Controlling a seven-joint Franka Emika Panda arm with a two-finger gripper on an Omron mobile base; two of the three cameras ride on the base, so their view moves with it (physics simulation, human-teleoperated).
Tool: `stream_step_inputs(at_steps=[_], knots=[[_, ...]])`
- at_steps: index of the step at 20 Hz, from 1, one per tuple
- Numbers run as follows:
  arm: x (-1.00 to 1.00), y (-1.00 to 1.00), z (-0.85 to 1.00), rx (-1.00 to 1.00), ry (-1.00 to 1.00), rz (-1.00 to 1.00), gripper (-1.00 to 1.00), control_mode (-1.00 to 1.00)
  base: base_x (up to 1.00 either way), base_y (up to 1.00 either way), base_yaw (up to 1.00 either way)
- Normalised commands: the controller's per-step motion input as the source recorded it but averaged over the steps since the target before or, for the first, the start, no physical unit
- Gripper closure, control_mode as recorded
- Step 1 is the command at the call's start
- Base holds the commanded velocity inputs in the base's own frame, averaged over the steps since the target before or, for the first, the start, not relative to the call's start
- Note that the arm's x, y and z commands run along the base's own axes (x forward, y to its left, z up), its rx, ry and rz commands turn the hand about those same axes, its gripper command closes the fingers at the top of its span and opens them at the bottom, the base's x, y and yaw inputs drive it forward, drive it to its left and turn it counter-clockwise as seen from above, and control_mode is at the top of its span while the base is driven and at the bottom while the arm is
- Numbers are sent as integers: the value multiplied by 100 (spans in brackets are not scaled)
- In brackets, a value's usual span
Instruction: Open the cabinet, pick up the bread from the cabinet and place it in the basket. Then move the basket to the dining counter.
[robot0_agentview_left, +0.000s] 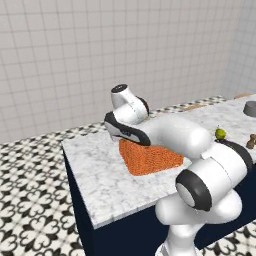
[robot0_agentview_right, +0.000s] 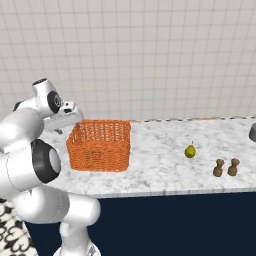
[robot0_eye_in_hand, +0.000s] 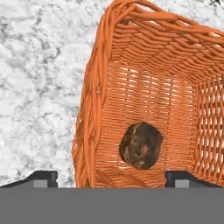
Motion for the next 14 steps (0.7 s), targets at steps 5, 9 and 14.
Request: stream_step_inputs(at_steps=[5,9,14], knots=[[-90,-52,100,37,-7,-5,-100,-100,0,0,0],[-100,-57,99,34,-16,-3,-100,-100,0,0,0],[-100,-45,100,25,-10,-3,-100,-100,0,0,0]])
